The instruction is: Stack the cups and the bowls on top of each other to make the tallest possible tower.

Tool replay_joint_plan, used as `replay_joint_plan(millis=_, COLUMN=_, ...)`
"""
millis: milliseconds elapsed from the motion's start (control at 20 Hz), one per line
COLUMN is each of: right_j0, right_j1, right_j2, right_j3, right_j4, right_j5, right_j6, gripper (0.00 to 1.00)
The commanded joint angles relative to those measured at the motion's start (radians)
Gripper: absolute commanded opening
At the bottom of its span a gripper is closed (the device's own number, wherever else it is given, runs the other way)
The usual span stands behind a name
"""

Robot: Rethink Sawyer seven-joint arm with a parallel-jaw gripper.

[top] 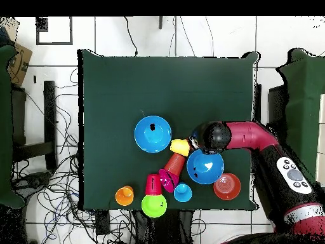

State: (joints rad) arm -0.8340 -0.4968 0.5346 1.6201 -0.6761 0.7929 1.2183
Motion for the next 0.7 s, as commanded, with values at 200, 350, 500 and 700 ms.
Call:
replay_joint_plan(millis=200, right_j0=0.009, right_j1=0.032, right_j2=-0.012, right_j3=0.057, right_j4=0.005, right_j5=-0.002, right_j6=-0.002, gripper=1.00)
replay_joint_plan(millis=350, right_j0=0.010, right_j1=0.025, right_j2=-0.014, right_j3=0.064, right_j4=0.003, right_j5=-0.005, right_j6=0.001, gripper=1.00)
replay_joint_plan(millis=500, right_j0=0.003, right_j1=-0.008, right_j2=-0.005, right_j3=0.079, right_j4=0.023, right_j5=0.021, right_j6=-0.008, gripper=1.00)
replay_joint_plan(millis=700, right_j0=-0.012, right_j1=-0.029, right_j2=0.007, right_j3=0.089, right_j4=0.035, right_j5=0.032, right_j6=-0.030, gripper=1.00)
